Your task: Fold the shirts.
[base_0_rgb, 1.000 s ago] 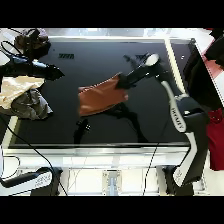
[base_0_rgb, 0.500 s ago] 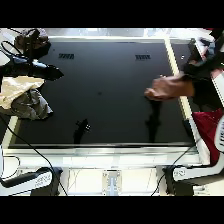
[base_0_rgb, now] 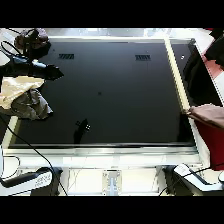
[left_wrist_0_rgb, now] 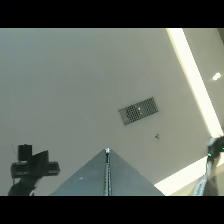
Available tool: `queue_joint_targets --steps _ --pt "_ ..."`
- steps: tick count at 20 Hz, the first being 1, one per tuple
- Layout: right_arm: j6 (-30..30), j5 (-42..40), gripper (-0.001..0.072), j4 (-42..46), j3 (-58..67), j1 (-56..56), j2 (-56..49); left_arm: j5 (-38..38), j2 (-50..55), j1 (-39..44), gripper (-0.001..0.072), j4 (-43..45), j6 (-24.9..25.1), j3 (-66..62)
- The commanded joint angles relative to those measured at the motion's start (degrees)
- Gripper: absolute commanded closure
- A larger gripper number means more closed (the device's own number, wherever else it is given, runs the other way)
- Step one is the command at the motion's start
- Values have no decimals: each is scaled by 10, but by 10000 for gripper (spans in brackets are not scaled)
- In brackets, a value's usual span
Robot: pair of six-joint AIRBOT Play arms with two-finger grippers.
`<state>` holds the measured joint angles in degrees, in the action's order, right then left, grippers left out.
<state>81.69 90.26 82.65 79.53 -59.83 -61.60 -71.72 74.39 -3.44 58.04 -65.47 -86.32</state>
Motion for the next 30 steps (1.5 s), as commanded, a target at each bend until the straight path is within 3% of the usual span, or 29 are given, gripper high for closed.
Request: queue_joint_targets --steps 1,4,5,6,7,10,11,13,15,17,19,21,25,28,30 --pt "-3 -14 698 19 -84 -131 45 0 0 0 688 0 -2 0" --pt "-3 -19 680 37 -129 -154 44 0 0 0 688 0 -2 0" --pt "-3 -20 552 38 -134 -154 44 0 0 0 688 0 -2 0" --pt "-2 -18 356 41 -133 -154 45 0 0 0 688 0 -2 0" --pt "4 -2 221 42 -127 -154 45 0 0 0 688 0 -2 0" --pt "58 36 213 26 -78 -154 45 0 0 0 688 0 -2 0" --pt "81 29 214 -9 -52 -154 45 0 0 0 688 0 -2 0" --pt "86 -22 225 -169 -10 -148 45 0 0 0 688 0 -2 0" --pt "15 -59 225 -384 -1 -103 45 0 0 0 688 0 -2 0" --pt "-79 -75 225 -507 -1 4 45 0 0 0 688 0 -2 0" --pt "-139 -106 225 -509 -1 153 44 0 0 0 688 0 -2 0" --pt "-182 -168 225 -451 -1 311 44 0 0 0 687 0 -2 0" --pt "-183 -281 224 -282 -1 563 26 0 0 0 687 -2 -2 0" --pt "-175 -287 225 -235 -1 644 -8 0 0 0 687 -2 -2 0" --pt "-137 -276 225 -235 -1 663 -33 0 0 0 687 -2 -2 0"
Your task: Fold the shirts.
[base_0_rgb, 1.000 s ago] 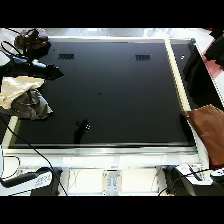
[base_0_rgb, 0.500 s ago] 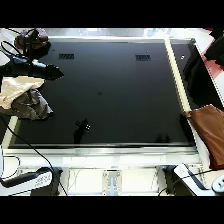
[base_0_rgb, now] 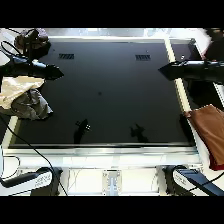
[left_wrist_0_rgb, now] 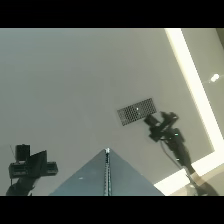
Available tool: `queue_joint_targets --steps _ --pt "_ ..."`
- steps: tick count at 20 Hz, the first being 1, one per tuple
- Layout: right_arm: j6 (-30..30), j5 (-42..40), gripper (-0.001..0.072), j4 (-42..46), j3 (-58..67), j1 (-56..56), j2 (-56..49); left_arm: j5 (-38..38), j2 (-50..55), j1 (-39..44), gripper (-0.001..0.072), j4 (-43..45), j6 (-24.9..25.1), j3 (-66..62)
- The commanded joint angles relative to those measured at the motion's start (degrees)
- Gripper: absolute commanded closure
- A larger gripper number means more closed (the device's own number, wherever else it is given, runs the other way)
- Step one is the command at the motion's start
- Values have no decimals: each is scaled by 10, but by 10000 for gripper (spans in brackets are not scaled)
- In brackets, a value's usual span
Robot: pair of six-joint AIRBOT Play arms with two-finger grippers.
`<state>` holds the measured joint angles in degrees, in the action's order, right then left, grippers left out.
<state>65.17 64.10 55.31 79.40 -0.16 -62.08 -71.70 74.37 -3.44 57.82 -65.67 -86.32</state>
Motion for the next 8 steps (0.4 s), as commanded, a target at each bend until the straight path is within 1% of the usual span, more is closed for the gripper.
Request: queue_joint_targets --steps 1,4,8 --pt "51 -2 225 38 1 71 -39 0 0 0 687 0 0 0" --pt "87 52 225 36 0 77 -56 0 0 0 687 0 0 0" --pt "89 90 225 37 1 77 -56 0 0 0 687 0 0 0"
